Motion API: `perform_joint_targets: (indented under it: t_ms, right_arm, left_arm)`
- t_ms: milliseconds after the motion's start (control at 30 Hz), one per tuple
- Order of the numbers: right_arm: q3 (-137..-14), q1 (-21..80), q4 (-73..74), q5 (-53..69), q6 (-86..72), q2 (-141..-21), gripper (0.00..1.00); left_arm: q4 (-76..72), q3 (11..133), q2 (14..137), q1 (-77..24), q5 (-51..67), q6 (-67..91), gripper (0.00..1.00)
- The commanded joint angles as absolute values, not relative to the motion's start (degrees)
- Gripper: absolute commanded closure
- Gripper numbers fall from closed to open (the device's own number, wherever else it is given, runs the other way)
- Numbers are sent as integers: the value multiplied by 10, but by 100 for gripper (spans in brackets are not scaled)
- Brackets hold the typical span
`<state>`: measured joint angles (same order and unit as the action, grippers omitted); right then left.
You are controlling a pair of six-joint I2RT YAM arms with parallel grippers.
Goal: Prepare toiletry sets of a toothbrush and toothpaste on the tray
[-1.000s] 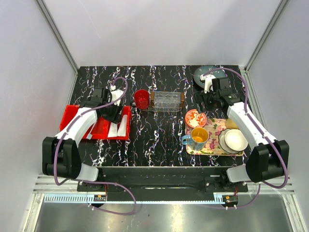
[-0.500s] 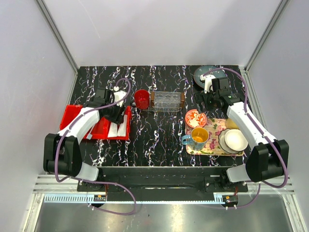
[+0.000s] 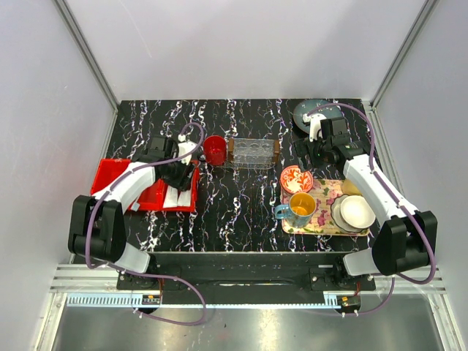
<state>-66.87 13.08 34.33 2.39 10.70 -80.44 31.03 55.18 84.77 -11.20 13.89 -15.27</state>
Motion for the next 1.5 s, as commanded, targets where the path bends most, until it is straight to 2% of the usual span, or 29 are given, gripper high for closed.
perform_joint_targets:
  t_ms: [0, 1000, 1467]
  right_arm:
    - [-668, 134, 323, 8, 115, -807, 7]
    - [-667, 134, 322, 4, 118, -809, 7]
    - [-668, 134, 322, 4, 118, -812, 7]
  left_arm:
    - [286, 553, 861, -117, 135, -162, 42]
    - [239, 534, 918, -135, 91, -155, 43]
    - [243, 533, 921, -136, 79, -184, 54]
